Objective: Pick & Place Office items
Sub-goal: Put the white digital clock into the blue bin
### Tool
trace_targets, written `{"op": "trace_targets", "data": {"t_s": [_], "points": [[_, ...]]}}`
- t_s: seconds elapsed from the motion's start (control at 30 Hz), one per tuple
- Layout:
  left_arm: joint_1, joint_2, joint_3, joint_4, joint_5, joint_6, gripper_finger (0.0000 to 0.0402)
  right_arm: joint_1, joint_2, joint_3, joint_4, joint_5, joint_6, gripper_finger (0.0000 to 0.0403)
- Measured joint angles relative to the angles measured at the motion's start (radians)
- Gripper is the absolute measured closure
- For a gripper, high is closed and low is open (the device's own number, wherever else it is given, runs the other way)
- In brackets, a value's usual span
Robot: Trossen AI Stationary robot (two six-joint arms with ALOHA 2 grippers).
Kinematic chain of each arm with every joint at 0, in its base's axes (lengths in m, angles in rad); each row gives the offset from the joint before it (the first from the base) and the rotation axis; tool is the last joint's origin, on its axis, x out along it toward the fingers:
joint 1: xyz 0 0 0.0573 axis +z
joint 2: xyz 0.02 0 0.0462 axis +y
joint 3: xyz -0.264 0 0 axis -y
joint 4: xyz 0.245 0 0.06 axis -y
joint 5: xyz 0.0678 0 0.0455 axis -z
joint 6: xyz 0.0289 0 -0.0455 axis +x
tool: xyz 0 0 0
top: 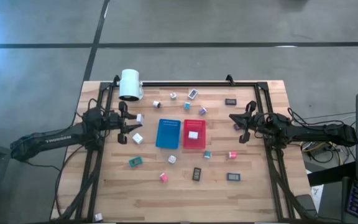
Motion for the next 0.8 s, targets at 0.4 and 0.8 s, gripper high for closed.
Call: {"op": "trace_targets", "data": {"t_s": [0.4, 0.8], "points": [[-0.001, 0.097, 0.187, -0.102, -0.001, -0.061, 0.0258, 0.0, 0.0, 0.0, -0.003, 0.0, 0.011, 0.0394], [-0.004, 0.448, 0.446, -0.281, -0.005, -0.015, 0.0258, 0.0, 0.0, 0.0, -0.002, 0.0, 0.009, 0.0394]]}}
